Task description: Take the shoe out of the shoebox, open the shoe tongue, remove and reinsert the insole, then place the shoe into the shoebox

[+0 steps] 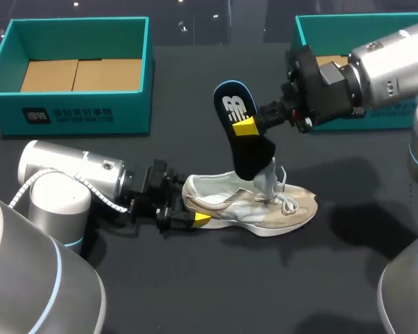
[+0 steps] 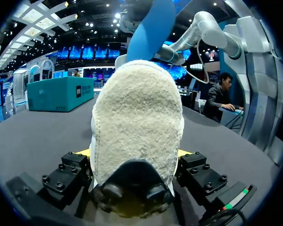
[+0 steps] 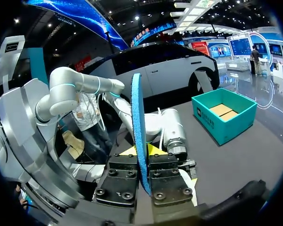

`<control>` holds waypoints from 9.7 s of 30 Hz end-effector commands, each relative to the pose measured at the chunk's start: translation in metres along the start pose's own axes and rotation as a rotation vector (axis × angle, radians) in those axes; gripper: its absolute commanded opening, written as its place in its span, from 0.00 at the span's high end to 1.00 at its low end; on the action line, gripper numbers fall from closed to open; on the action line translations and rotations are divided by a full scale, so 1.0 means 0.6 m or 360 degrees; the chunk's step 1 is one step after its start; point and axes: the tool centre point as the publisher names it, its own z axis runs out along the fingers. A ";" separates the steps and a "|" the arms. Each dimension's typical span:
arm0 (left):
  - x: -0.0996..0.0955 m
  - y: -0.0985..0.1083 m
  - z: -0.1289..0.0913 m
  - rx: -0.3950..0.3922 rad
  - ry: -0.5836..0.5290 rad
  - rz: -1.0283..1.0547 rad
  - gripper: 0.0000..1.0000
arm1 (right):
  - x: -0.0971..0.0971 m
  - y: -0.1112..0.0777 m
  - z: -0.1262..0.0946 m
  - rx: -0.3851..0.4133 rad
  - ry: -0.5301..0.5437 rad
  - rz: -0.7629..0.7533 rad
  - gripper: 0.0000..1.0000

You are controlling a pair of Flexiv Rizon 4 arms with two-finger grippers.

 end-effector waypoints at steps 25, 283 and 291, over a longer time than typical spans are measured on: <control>0.001 0.007 0.005 -0.0002 -0.0002 -0.0001 1.00 | 0.100 0.057 -0.082 -0.0396 -0.0362 0.0370 1.00; -0.015 -0.177 0.028 -0.1394 0.1149 0.2007 1.00 | 0.147 0.025 -0.086 -0.0402 -0.0089 0.0404 1.00; 0.000 -0.160 0.030 -0.1407 0.1244 0.2059 1.00 | 0.147 0.025 -0.086 -0.0402 -0.0089 0.0404 1.00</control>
